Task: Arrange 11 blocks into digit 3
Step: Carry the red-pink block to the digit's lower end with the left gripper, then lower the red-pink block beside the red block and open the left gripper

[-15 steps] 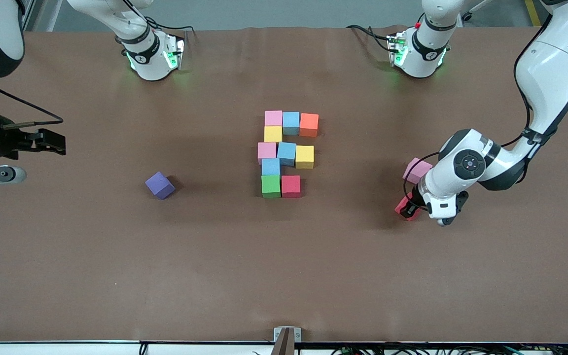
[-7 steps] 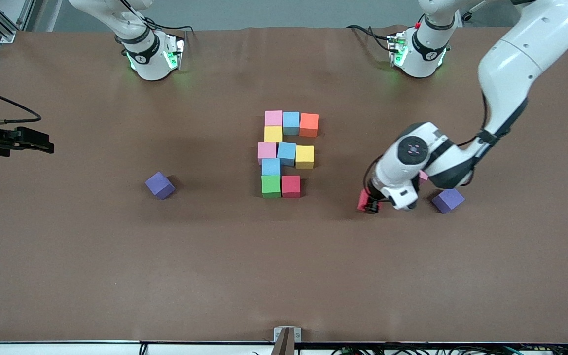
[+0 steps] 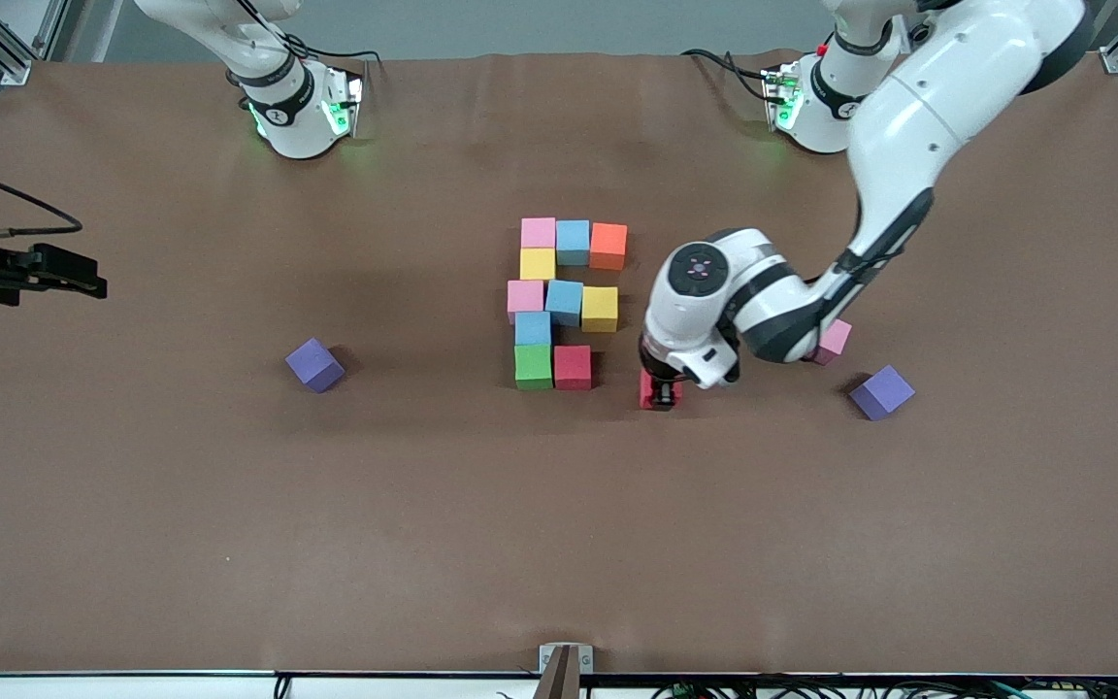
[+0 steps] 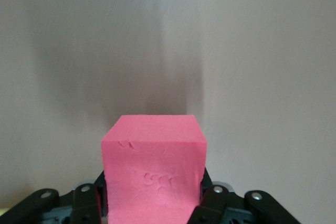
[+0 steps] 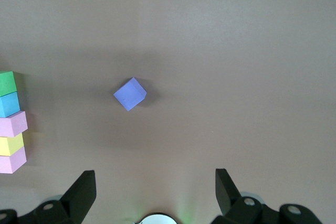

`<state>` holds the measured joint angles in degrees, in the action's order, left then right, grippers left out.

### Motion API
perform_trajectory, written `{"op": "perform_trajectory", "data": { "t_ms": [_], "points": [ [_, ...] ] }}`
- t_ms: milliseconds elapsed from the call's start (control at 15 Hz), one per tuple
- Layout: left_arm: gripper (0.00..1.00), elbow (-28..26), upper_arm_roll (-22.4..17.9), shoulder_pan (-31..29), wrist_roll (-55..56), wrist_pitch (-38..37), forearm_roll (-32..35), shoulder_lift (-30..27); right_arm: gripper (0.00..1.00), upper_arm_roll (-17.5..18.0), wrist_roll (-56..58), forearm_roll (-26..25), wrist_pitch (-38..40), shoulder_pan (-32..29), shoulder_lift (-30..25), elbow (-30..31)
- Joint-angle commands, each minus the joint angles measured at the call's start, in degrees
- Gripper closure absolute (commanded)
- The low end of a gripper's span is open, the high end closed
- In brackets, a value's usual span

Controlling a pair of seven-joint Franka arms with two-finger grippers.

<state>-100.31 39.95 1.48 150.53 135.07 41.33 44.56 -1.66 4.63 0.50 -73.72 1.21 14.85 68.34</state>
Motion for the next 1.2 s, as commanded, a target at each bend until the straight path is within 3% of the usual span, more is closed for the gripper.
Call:
{"op": "perform_trajectory", "data": {
  "t_ms": [0,334,669,1137],
  "points": [
    [0.7,4.59,-5.04,7.37,0.55,-0.86,-5.1,1.49,0.0,0.26,-0.06,0.55,0.24,-0.15,-2.81,2.32],
    [0.7,7.15,-8.66,13.72,1.69,-0.77,-8.81,3.16,0.0,0.26,0.2,0.29,0.15,0.02,-4.04,3.81],
    [0.7,7.76,-8.66,14.6,1.87,-0.77,-8.81,3.95,0.0,0.26,0.2,-0.15,-0.11,0.11,-4.92,5.04],
    [0.68,8.99,-8.66,14.78,1.87,-0.68,-8.98,4.13,0.0,0.26,0.2,-0.06,-5.02,0.11,-11.06,14.26]
  ]
}}
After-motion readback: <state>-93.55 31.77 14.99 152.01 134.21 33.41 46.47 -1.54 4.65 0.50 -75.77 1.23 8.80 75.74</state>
